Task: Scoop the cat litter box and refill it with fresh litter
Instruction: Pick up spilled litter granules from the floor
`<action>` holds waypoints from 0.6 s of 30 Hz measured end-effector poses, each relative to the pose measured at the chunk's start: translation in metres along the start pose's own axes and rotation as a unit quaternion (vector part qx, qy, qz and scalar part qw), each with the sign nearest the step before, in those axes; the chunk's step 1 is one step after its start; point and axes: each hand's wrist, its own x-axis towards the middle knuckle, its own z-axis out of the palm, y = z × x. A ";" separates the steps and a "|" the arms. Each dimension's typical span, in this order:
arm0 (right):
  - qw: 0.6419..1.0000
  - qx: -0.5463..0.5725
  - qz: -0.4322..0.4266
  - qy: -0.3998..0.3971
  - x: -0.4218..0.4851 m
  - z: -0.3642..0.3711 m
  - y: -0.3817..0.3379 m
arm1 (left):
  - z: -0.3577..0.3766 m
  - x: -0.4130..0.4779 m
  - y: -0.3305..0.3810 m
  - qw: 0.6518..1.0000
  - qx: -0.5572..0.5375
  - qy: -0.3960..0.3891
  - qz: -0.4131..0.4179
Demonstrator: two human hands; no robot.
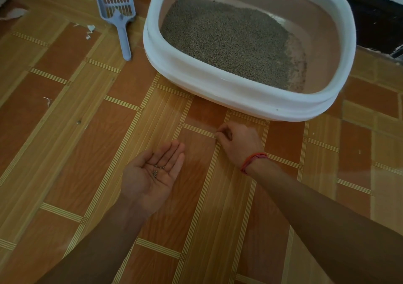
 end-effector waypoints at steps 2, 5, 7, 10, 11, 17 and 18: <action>1.000 -0.025 -0.006 -0.004 0.000 0.002 -0.001 | 0.000 0.000 0.000 1.000 0.001 0.001 0.000; 0.997 -0.070 -0.012 -0.019 -0.002 0.000 -0.009 | 0.000 0.000 -0.001 1.000 0.005 0.003 0.002; 0.995 -0.095 -0.012 -0.027 -0.002 -0.001 -0.014 | 0.001 0.000 -0.001 1.000 0.005 0.002 0.001; 0.994 -0.103 -0.016 -0.036 -0.004 -0.004 -0.019 | 0.002 -0.001 -0.001 1.000 0.002 -0.002 -0.001; 0.995 -0.091 -0.024 -0.032 -0.006 -0.009 -0.027 | 0.001 -0.001 -0.001 1.000 0.002 -0.003 0.000; 0.988 0.002 -0.082 -0.131 -0.045 0.023 -0.051 | 0.001 -0.001 0.000 1.000 0.005 -0.017 -0.003; 0.985 0.012 -0.088 -0.148 -0.051 0.029 -0.055 | -0.001 -0.001 0.000 1.000 0.008 -0.015 -0.003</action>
